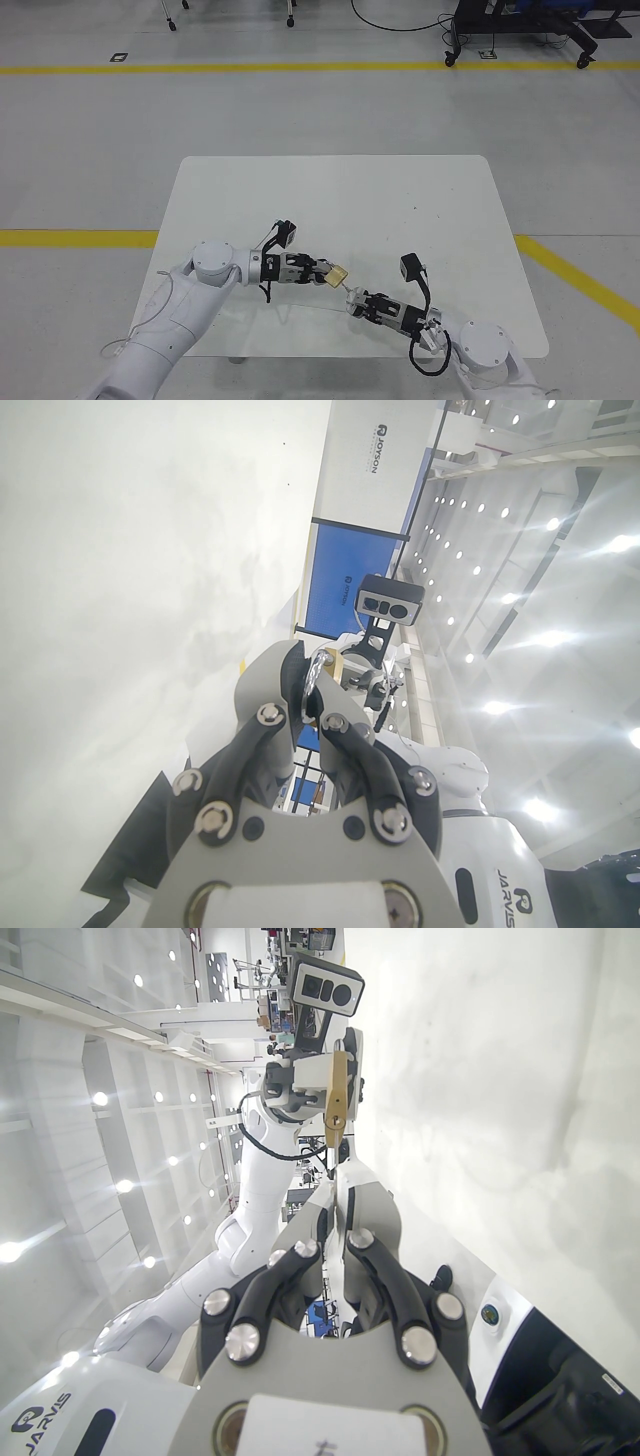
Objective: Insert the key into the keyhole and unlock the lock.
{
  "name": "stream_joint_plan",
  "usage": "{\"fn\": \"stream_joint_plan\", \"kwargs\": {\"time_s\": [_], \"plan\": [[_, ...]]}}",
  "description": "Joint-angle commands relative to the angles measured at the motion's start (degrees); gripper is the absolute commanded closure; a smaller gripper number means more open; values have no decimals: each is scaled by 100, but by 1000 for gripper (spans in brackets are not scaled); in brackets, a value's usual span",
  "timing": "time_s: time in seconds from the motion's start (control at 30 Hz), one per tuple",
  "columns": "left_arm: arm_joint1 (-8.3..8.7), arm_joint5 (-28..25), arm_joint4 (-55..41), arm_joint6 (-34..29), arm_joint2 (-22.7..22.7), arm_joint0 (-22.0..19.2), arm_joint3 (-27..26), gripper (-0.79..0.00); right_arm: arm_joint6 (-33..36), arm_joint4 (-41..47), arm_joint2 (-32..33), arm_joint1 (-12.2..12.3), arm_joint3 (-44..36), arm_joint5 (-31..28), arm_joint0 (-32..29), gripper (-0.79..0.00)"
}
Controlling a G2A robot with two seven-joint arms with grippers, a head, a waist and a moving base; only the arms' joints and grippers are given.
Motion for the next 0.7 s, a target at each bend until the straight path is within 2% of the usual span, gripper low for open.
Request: {"fn": "stream_joint_plan", "kwargs": {"time_s": [0.0,0.67], "plan": [[-2,4,8,0,4,1,-6,0,-22,5,-13,7,6,8,4,0],[8,-25,125,-10,-5,28,-82,0,-146,11,-118,83,27,69,73,0]]}}
